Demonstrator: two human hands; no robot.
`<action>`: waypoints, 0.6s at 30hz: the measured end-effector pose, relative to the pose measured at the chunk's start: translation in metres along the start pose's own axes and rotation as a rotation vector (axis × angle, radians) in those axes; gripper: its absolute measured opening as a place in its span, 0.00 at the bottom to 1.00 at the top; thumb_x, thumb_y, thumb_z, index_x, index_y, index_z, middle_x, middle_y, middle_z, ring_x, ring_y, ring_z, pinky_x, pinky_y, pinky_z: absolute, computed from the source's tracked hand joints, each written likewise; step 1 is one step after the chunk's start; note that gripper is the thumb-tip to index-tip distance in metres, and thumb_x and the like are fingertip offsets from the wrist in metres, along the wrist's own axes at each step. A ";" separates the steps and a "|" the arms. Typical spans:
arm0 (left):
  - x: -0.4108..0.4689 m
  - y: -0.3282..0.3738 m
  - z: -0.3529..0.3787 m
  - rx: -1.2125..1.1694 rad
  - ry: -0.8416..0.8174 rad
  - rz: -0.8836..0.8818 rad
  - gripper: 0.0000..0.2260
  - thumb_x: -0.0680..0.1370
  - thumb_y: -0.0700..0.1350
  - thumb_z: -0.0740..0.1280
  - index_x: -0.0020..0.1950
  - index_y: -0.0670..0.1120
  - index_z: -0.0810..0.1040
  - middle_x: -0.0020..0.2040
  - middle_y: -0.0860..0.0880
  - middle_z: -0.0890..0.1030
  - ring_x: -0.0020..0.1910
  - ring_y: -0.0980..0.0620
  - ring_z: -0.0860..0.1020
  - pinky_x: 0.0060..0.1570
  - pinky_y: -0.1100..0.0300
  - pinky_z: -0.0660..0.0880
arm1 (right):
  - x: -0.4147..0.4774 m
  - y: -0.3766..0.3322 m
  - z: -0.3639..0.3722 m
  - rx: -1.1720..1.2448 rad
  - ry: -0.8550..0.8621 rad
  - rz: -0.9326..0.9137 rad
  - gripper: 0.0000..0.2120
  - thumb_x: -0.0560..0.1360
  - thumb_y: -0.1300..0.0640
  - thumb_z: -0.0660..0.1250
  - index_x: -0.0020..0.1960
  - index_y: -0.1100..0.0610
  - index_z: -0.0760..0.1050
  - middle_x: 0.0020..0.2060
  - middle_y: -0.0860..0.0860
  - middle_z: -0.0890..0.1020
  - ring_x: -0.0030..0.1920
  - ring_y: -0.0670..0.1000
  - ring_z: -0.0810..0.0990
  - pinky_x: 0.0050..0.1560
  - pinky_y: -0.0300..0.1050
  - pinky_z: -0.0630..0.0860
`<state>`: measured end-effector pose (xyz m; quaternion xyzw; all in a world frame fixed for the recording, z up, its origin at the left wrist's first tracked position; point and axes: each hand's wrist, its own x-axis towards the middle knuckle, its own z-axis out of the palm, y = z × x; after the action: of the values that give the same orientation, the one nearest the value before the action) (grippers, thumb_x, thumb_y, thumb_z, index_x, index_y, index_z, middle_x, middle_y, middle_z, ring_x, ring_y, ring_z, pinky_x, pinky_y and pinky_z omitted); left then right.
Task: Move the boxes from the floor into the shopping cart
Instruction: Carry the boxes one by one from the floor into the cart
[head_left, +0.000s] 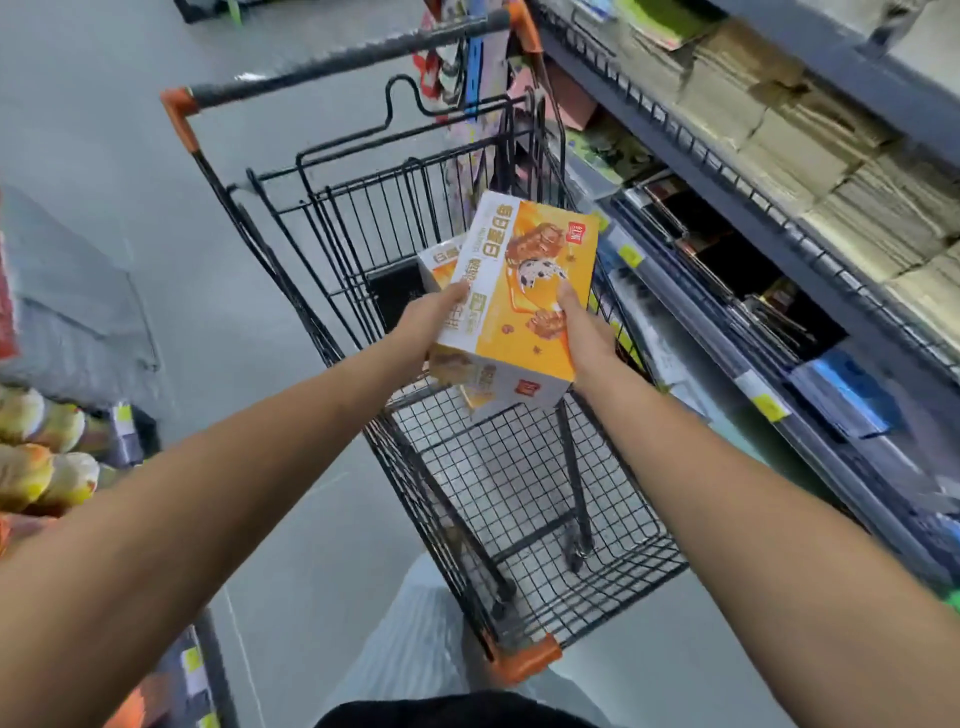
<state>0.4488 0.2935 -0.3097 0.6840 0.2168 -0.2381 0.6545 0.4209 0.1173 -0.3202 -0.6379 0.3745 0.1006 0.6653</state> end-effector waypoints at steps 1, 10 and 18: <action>0.012 0.007 -0.006 0.004 -0.010 0.003 0.11 0.78 0.52 0.65 0.52 0.44 0.77 0.51 0.44 0.83 0.46 0.45 0.82 0.49 0.52 0.79 | 0.006 -0.004 0.010 0.045 0.033 0.016 0.29 0.69 0.32 0.68 0.53 0.58 0.74 0.51 0.52 0.80 0.51 0.55 0.79 0.58 0.52 0.75; 0.094 0.026 -0.018 -0.040 0.030 0.010 0.21 0.74 0.53 0.66 0.64 0.45 0.72 0.61 0.44 0.79 0.60 0.43 0.77 0.63 0.44 0.72 | 0.058 -0.014 0.064 0.304 0.188 0.094 0.39 0.68 0.36 0.71 0.72 0.55 0.66 0.63 0.50 0.75 0.61 0.53 0.73 0.69 0.58 0.68; 0.114 0.037 0.000 -0.185 -0.035 0.003 0.21 0.78 0.48 0.65 0.70 0.48 0.66 0.63 0.48 0.78 0.54 0.48 0.79 0.53 0.51 0.77 | 0.084 -0.030 0.092 0.305 0.027 0.113 0.33 0.76 0.45 0.66 0.77 0.50 0.58 0.62 0.51 0.69 0.62 0.54 0.69 0.68 0.56 0.68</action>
<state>0.5620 0.2901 -0.3502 0.6166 0.2254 -0.2280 0.7190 0.5323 0.1685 -0.3584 -0.5085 0.4297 0.0713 0.7427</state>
